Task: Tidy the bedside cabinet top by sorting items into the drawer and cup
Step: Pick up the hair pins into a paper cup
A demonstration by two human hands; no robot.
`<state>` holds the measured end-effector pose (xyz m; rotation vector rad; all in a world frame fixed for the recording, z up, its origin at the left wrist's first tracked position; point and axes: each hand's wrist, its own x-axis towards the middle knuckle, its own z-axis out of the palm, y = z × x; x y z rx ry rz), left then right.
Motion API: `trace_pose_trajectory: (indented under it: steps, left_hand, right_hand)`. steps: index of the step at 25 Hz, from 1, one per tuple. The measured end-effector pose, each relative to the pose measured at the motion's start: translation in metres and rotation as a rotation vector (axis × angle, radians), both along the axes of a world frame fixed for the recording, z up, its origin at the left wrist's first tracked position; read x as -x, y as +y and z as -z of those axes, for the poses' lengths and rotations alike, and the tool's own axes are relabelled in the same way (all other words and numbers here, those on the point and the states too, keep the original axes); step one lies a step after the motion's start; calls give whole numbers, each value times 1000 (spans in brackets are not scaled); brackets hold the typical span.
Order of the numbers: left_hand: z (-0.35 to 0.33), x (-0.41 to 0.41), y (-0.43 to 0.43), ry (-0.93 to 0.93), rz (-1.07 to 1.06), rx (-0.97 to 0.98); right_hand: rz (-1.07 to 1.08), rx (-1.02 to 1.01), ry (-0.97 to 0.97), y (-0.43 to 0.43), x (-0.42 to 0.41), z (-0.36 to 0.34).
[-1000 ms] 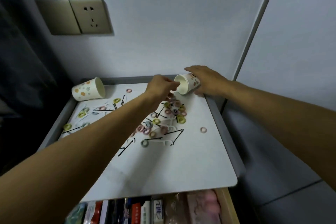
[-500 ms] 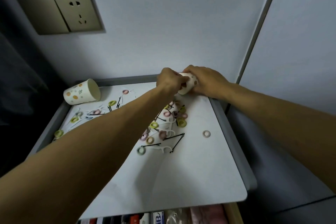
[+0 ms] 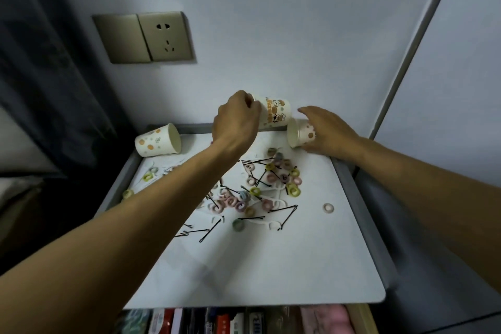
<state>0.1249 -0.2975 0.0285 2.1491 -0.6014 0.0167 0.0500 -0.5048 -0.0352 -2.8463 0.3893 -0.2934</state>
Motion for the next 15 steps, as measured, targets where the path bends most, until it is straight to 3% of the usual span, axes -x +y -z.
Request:
trace_pose_trajectory:
  steps: [3, 9, 13, 15]
  left_hand:
    - [-8, 16, 37, 34, 100, 86]
    - [-5, 69, 122, 375, 195, 318]
    - [10, 91, 168, 841, 76, 719]
    - [18, 102, 181, 965, 85, 831]
  right_hand:
    - [-135, -211, -126, 41, 21, -25]
    - [-208, -462, -89, 156, 74, -53]
    - [-134, -634, -149, 226, 92, -39]
    - [-191, -696, -108, 255, 99, -28]
